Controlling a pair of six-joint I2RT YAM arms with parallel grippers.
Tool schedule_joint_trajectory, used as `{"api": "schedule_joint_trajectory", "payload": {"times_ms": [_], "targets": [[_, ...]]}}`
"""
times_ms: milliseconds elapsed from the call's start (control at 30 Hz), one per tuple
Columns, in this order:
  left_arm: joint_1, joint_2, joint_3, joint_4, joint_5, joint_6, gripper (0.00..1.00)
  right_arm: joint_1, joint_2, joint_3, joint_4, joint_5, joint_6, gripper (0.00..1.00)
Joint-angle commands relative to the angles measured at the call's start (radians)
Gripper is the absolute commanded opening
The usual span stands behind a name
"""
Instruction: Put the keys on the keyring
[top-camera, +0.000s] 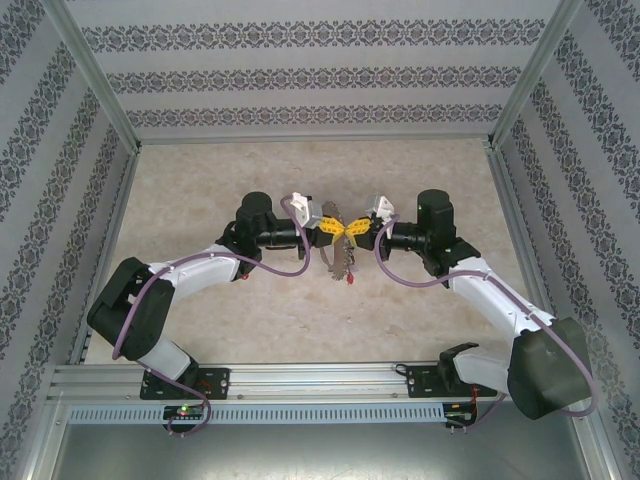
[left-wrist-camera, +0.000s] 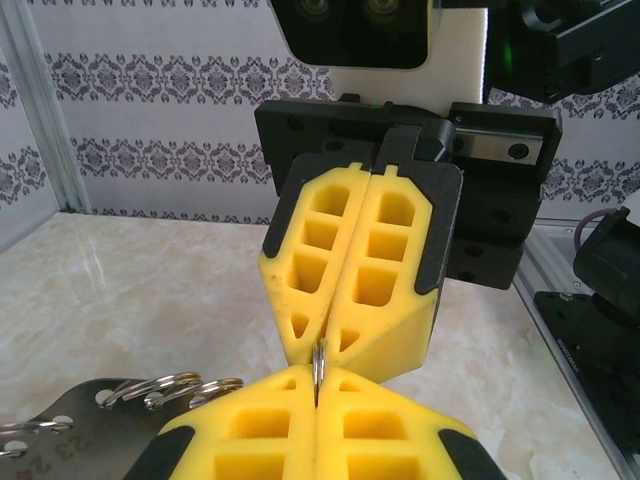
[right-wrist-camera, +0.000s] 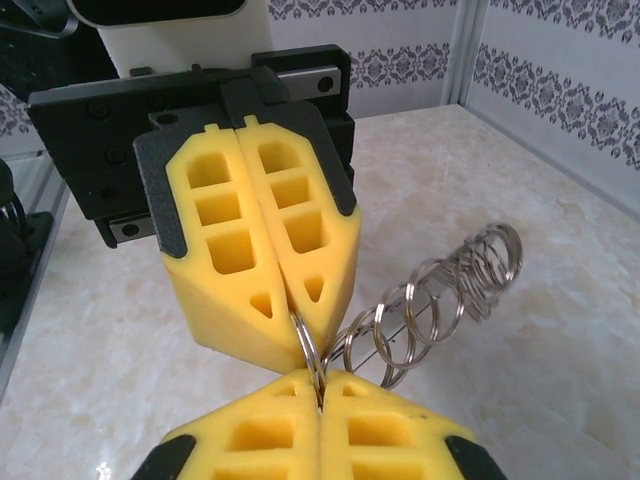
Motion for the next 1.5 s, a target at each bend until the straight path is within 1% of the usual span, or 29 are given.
{"api": "schedule_joint_trajectory", "payload": {"times_ms": [0,67,100,167,200,267,300,367,467,500,600,667,733,833,933,1033,1067,1100,1133,1200,1233,1367,1467], "targets": [[-0.010,-0.022,0.019,0.080,0.046,0.010,0.00,0.003,0.007,0.039,-0.015,-0.007,-0.009,0.00],[-0.010,-0.033,0.040,-0.033,0.052,0.074,0.00,0.006,0.002,0.058,-0.053,0.017,-0.026,0.00],[-0.011,-0.039,0.061,-0.137,0.062,0.132,0.06,0.010,-0.002,0.074,-0.085,0.029,-0.040,0.00],[-0.014,-0.049,0.117,-0.368,0.063,0.265,0.15,0.017,-0.011,0.097,-0.125,0.063,-0.060,0.00],[-0.015,-0.054,0.139,-0.477,0.056,0.336,0.19,0.026,-0.016,0.107,-0.152,0.085,-0.080,0.00],[-0.014,-0.058,0.181,-0.636,0.029,0.439,0.25,0.050,-0.021,0.138,-0.235,0.137,-0.142,0.00],[-0.014,-0.053,0.207,-0.716,0.015,0.481,0.26,0.063,-0.019,0.157,-0.281,0.166,-0.169,0.00],[-0.015,-0.045,0.249,-0.828,-0.004,0.544,0.27,0.090,-0.012,0.184,-0.347,0.215,-0.216,0.00],[-0.016,-0.037,0.282,-0.894,-0.033,0.585,0.26,0.124,-0.010,0.207,-0.391,0.269,-0.251,0.00],[-0.016,-0.039,0.287,-0.899,-0.040,0.589,0.25,0.134,-0.010,0.212,-0.399,0.283,-0.256,0.00],[-0.015,-0.039,0.304,-0.917,-0.050,0.601,0.18,0.160,-0.005,0.233,-0.431,0.329,-0.278,0.00],[-0.017,-0.034,0.314,-0.938,-0.059,0.613,0.14,0.167,-0.002,0.248,-0.446,0.335,-0.284,0.00],[-0.017,-0.034,0.323,-0.958,-0.065,0.627,0.08,0.176,0.000,0.263,-0.462,0.338,-0.294,0.00],[-0.019,-0.031,0.336,-0.981,-0.078,0.639,0.08,0.187,0.000,0.278,-0.476,0.344,-0.294,0.00],[-0.019,-0.026,0.347,-0.998,-0.077,0.648,0.00,0.195,-0.003,0.288,-0.478,0.333,-0.286,0.00],[-0.019,-0.029,0.336,-0.967,-0.076,0.627,0.00,0.192,-0.017,0.274,-0.450,0.323,-0.261,0.00],[-0.019,-0.035,0.320,-0.930,-0.073,0.609,0.00,0.187,-0.022,0.259,-0.436,0.322,-0.254,0.04],[-0.017,-0.045,0.296,-0.872,-0.066,0.581,0.00,0.176,-0.026,0.239,-0.419,0.302,-0.249,0.05],[-0.013,-0.054,0.268,-0.809,-0.055,0.541,0.00,0.161,-0.029,0.219,-0.397,0.274,-0.237,0.06],[-0.006,-0.070,0.205,-0.636,-0.024,0.449,0.00,0.115,-0.025,0.165,-0.330,0.196,-0.182,0.12],[-0.004,-0.074,0.187,-0.580,-0.008,0.411,0.00,0.099,-0.022,0.150,-0.315,0.165,-0.166,0.14],[-0.003,-0.073,0.152,-0.409,0.050,0.311,0.00,0.064,-0.004,0.104,-0.250,0.078,-0.130,0.20],[-0.004,-0.059,0.139,-0.330,0.080,0.259,0.00,0.042,0.012,0.102,-0.219,0.017,-0.109,0.20]]}}
